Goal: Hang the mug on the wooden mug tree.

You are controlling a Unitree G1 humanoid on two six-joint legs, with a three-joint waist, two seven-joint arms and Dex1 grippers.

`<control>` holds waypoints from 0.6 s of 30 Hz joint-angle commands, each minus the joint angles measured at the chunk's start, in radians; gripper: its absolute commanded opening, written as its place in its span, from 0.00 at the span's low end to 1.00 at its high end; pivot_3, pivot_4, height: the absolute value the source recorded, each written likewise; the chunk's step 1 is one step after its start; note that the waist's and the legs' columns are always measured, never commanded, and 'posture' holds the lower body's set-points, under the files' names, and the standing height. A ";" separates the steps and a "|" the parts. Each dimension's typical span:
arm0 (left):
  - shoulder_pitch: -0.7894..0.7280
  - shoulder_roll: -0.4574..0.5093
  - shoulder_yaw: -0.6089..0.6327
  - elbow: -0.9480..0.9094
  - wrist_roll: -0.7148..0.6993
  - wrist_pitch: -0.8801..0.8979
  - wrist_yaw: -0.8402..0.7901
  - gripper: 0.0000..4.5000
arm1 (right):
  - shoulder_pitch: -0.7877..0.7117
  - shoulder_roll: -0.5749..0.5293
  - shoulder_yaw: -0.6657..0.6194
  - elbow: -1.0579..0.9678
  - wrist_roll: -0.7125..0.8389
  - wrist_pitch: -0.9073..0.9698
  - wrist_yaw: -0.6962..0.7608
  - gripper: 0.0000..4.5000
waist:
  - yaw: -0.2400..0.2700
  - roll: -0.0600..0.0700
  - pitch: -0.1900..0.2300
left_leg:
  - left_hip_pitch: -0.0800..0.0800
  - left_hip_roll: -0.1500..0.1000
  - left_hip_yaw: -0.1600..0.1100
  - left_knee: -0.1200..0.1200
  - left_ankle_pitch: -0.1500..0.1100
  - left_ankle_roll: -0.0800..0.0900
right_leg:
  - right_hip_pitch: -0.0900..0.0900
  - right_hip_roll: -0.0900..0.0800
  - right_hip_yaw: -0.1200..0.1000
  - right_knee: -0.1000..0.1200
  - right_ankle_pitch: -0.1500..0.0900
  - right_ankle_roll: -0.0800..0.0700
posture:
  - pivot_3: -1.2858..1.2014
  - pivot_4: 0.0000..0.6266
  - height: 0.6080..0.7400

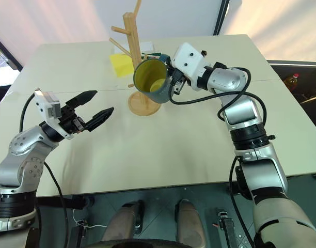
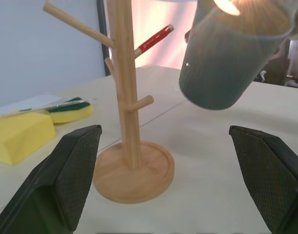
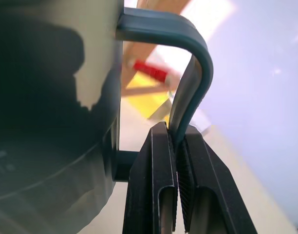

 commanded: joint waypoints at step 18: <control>-0.005 0.015 0.024 -0.090 -0.046 0.017 0.029 1.00 | -0.324 0.143 0.011 0.564 -0.051 -0.258 0.047 0.01 | -0.002 0.000 0.000 | 0.000 0.000 0.000 -0.003 0.000 0.000 | -0.003 0.001 0.000 0.001 0.001 0.002 | 0.52 0.24 1.00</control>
